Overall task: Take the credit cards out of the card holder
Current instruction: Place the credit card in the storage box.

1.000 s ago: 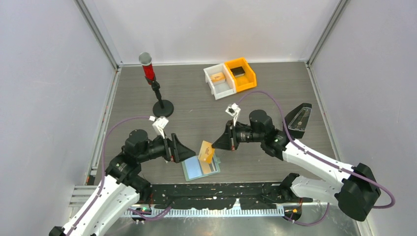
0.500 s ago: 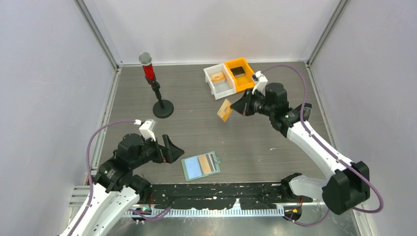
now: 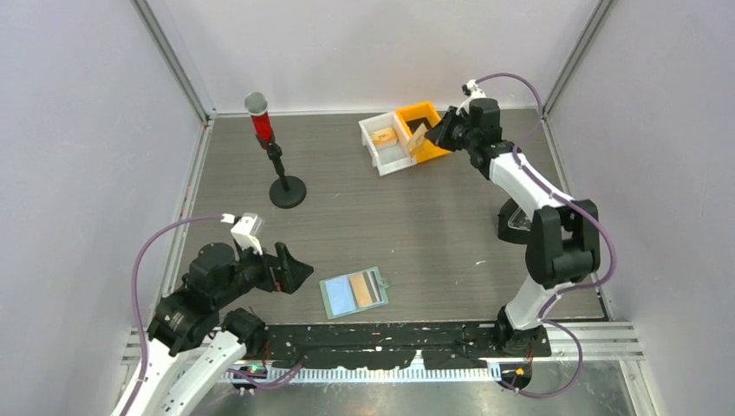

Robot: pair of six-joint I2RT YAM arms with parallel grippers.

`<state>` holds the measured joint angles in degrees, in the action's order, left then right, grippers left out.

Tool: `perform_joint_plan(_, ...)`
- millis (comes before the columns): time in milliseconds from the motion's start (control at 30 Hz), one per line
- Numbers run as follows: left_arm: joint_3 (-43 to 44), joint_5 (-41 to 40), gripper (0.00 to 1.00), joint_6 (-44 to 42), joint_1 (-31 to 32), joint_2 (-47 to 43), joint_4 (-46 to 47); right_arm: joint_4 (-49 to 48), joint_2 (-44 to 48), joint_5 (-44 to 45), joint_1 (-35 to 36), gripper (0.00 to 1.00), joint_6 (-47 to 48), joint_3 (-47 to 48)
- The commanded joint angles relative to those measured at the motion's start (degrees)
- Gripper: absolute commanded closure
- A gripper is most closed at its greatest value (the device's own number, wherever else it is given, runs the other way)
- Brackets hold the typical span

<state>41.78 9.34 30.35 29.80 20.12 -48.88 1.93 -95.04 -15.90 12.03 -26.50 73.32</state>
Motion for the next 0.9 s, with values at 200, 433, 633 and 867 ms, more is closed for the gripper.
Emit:
perform_joint_plan(200, -0.1, -1.1, 0.01, -2.0, 0.1, -3.8, 0.9, -5.3, -15.2, -2.3, -1.7, 0.95, -2.7, 18.3)
perform_joint_plan(433, 0.6, -0.6, 0.01, -3.3, 0.1, -2.5, 0.3, -11.7, -23.6, -5.7, -1.6, 0.95, -8.3, 23.5)
perform_joint_plan(633, 0.8, 0.1, 0.01, -3.4, 0.1, -2.0, -0.1, -15.9, -29.0, -5.6, -0.4, 0.95, -10.9, 26.2)
perform_joint_plan(867, 0.8, -0.3, 0.01, -3.5, 0.1, -2.5, -0.1, -18.3, -32.3, -3.3, 1.4, 0.95, -11.7, 27.1)
